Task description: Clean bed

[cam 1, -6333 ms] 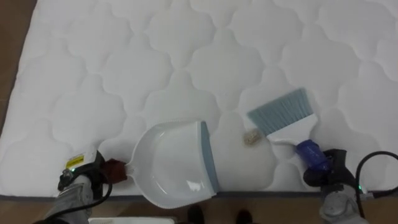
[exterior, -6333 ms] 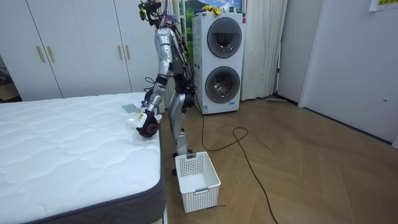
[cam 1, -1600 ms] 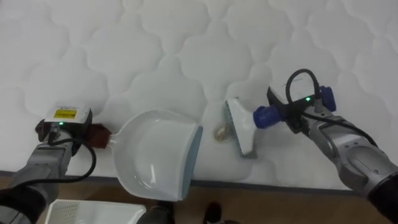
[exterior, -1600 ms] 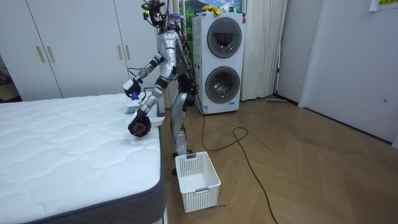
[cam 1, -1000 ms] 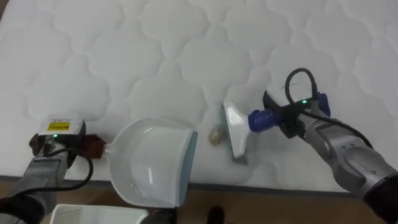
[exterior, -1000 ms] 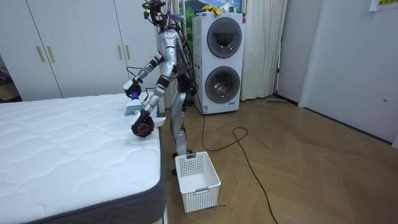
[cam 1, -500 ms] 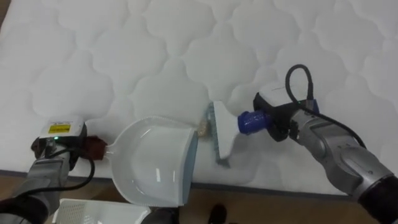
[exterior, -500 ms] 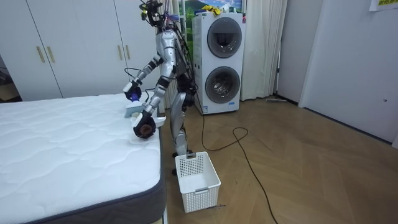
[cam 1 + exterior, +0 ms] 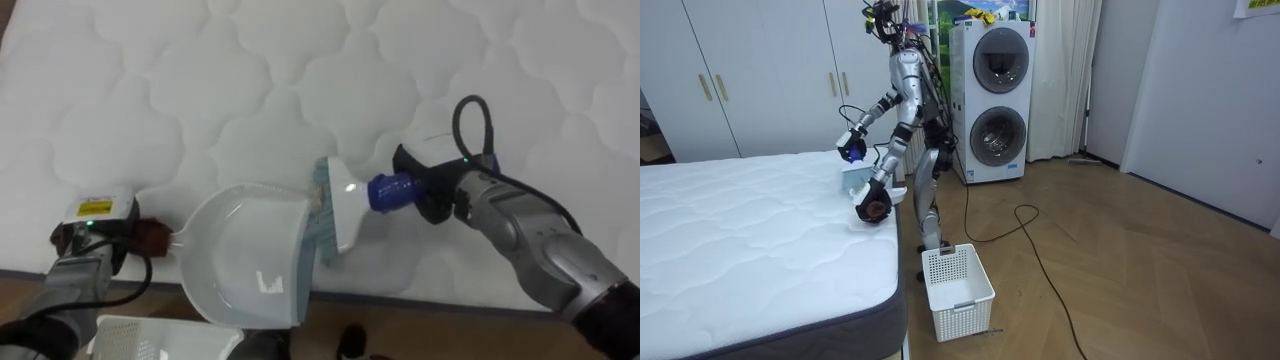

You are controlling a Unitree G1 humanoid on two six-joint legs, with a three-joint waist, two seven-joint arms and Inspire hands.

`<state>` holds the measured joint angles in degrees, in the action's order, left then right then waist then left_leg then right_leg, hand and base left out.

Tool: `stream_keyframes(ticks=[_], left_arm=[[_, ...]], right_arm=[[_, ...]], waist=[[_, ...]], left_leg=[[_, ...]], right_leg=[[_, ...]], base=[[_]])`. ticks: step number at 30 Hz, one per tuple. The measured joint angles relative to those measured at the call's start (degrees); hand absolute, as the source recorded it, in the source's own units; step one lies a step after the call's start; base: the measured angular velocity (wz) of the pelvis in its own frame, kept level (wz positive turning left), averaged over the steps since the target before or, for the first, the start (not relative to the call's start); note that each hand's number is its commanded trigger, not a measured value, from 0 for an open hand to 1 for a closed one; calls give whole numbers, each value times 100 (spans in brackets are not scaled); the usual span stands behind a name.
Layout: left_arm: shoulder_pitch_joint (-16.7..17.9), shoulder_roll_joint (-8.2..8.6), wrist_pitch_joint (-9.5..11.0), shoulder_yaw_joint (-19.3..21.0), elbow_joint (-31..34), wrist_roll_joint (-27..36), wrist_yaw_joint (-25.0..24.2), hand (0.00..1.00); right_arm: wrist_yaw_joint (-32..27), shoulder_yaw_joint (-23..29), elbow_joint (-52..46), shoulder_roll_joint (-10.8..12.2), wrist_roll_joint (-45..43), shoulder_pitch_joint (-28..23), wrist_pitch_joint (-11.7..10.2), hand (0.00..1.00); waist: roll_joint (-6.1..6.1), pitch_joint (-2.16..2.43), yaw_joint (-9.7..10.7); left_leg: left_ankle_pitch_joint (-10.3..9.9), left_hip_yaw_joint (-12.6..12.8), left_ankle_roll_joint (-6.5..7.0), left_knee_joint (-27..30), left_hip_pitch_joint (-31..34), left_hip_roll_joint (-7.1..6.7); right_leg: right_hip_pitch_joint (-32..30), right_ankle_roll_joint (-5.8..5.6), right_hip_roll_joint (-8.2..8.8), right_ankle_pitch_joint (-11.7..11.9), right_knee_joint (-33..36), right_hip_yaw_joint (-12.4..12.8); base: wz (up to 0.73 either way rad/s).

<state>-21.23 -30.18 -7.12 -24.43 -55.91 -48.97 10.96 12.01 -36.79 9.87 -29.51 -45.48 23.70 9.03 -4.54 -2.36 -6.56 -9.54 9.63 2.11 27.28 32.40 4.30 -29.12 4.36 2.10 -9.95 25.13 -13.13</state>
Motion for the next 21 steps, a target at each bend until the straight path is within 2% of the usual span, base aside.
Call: stream_keyframes(ticks=[4,6,10,16,21], left_arm=[[6,40,9,4,-44,6,13,100],[14,75,22,4,-72,5,12,100],[51,145,70,80,-124,4,2,100],[102,179,190,205,-213,7,5,100],[110,192,261,289,-330,5,21,100]], right_arm=[[21,-38,-142,265,28,-4,-226,100],[22,-41,-168,329,64,-8,-330,100],[21,-39,-210,334,254,-30,-369,100],[-97,-34,-218,365,463,-30,-659,100],[-181,-20,-473,355,515,-29,-685,100]], waist=[[-4,1,0],[-12,5,0],[-19,7,0],[-32,9,0],[-74,37,0]], left_leg=[[0,-13,1,1,0,-15],[0,-41,4,10,0,-47],[2,-79,10,17,-1,-82],[2,-92,10,28,4,-81],[2,-90,10,16,-1,-82]], right_leg=[[-1,-12,13,-10,16,-6],[-1,-24,46,-42,66,-28],[-3,-38,79,-67,75,-47],[5,-37,78,-67,77,-60],[11,-37,77,-67,64,-62]], base=[[1],[8],[5],[0],[0]])
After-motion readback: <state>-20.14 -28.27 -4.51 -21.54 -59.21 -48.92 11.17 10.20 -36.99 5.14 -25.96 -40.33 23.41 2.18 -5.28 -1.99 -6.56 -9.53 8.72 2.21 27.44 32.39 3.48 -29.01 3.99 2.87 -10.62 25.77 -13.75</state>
